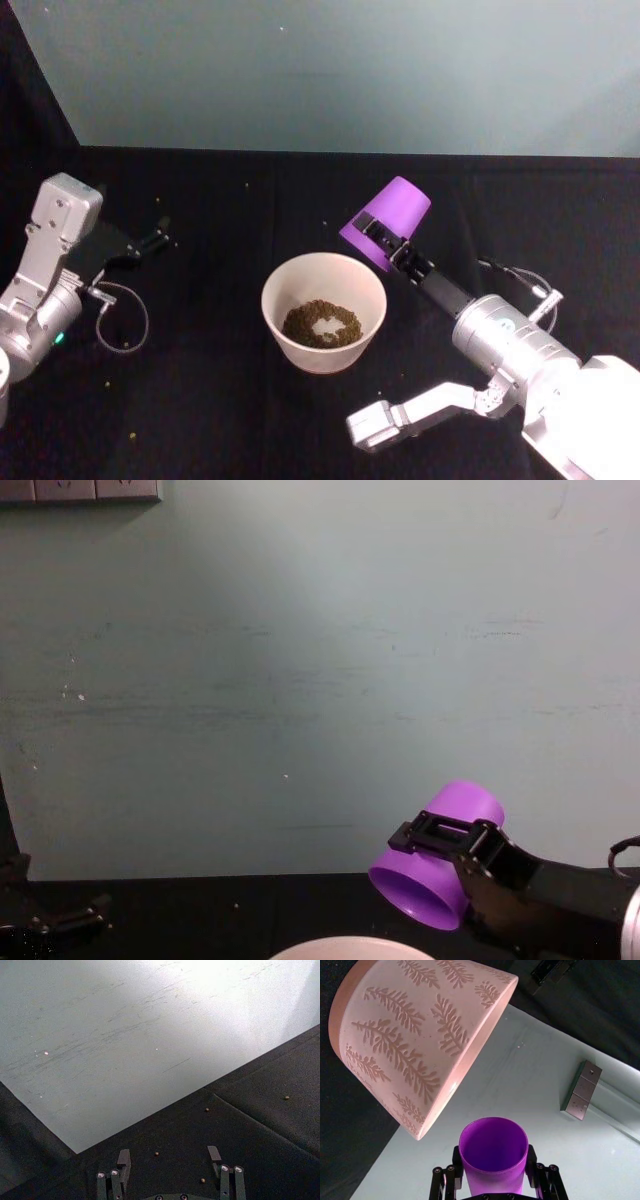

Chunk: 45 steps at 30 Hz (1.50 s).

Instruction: Pick up the cup and pour the mung beans from the cup into the bowl.

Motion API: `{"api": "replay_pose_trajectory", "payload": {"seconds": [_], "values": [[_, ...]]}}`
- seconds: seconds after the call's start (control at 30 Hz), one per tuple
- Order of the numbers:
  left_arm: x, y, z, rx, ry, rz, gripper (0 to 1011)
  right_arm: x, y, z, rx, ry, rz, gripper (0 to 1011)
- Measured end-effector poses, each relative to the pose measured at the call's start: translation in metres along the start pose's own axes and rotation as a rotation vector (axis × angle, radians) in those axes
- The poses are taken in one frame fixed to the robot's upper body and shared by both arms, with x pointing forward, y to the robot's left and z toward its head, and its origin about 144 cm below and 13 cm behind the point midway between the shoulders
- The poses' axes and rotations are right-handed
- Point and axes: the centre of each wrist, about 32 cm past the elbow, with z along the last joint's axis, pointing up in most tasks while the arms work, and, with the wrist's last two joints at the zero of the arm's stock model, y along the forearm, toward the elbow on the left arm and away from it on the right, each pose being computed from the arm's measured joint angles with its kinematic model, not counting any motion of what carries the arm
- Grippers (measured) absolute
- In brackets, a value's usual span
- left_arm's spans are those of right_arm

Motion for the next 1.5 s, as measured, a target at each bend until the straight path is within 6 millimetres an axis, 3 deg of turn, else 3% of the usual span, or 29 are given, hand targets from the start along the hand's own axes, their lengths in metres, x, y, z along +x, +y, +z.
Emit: {"api": "replay_pose_trajectory", "payload": {"seconds": [0.5, 0.67, 1.0, 1.23, 1.5], "values": [[0.0, 0.0, 0.0, 0.0, 0.0, 0.0, 1000, -0.002, -0.001, -0.003, 0.006, -0.004, 0.003, 729], [0.0, 0.0, 0.0, 0.0, 0.0, 0.0, 1000, -0.002, -0.004, -0.015, 0.014, 0.128, 0.01, 729], [0.0, 0.0, 0.0, 0.0, 0.0, 0.0, 1000, -0.01, -0.013, -0.051, 0.033, 0.624, 0.014, 729], [0.0, 0.0, 0.0, 0.0, 0.0, 0.0, 1000, -0.032, -0.016, -0.076, 0.064, 1.133, 0.018, 729], [0.0, 0.0, 0.0, 0.0, 0.0, 0.0, 1000, -0.06, -0.019, -0.087, 0.119, 1.535, 0.014, 729]]}}
